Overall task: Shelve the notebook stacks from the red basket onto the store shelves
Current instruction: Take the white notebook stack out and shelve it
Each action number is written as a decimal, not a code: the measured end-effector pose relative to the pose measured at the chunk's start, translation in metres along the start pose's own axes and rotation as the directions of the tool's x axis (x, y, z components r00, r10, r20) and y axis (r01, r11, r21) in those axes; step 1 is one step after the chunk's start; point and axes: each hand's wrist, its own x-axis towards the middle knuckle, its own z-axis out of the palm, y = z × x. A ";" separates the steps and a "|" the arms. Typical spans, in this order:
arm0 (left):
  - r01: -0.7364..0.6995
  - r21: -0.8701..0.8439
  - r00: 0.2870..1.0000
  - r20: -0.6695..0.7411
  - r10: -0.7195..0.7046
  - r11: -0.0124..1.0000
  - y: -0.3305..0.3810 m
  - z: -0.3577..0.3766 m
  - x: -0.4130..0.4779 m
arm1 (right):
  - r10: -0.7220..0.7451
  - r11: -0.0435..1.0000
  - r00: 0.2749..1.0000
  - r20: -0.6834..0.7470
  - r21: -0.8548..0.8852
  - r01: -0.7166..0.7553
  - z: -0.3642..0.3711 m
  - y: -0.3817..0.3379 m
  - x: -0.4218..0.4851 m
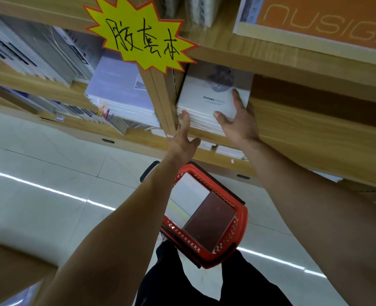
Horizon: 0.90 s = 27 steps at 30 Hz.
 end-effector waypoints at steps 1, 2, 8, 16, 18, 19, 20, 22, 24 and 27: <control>0.006 -0.027 1.000 0.007 -0.005 1.000 0.001 -0.002 -0.002 | 0.017 1.000 1.000 0.001 0.000 -0.017 0.000 -0.001 -0.001; 0.016 -0.026 1.000 -0.001 -0.016 1.000 0.002 -0.005 -0.003 | 0.039 0.999 0.999 0.001 -0.027 -0.039 -0.001 -0.003 -0.003; 0.058 0.186 0.995 -0.096 -0.040 0.981 -0.003 -0.033 -0.018 | -0.241 0.837 0.967 -0.085 -0.522 0.163 0.003 -0.015 -0.021; 0.106 0.290 0.979 -0.197 -0.049 0.951 -0.037 -0.088 -0.027 | -0.291 0.807 0.956 0.020 -0.532 0.257 0.030 -0.036 0.009; 0.159 0.318 0.974 -0.203 -0.097 0.935 -0.044 -0.099 -0.028 | -0.291 0.801 0.957 0.006 -0.545 0.247 0.034 -0.035 0.010; 0.176 0.341 0.973 -0.200 -0.112 0.924 -0.046 -0.103 -0.029 | -0.292 0.800 0.956 0.001 -0.548 0.245 0.035 -0.035 0.010; 0.188 0.362 0.973 -0.195 -0.123 0.913 -0.048 -0.106 -0.031 | -0.293 0.802 0.956 -0.003 -0.546 0.244 0.034 -0.035 0.011; 0.198 0.384 0.973 -0.192 -0.132 0.902 -0.049 -0.111 -0.035 | -0.299 0.805 0.954 0.008 -0.535 0.257 0.032 -0.038 0.012; 0.198 0.388 0.973 -0.187 -0.134 0.900 -0.048 -0.112 -0.040 | -0.337 0.787 0.939 0.066 -0.528 0.319 0.031 -0.042 0.015; 0.209 0.398 0.973 -0.179 -0.148 0.893 -0.047 -0.112 -0.046 | -0.384 0.760 0.918 0.095 -0.532 0.373 0.035 -0.046 0.021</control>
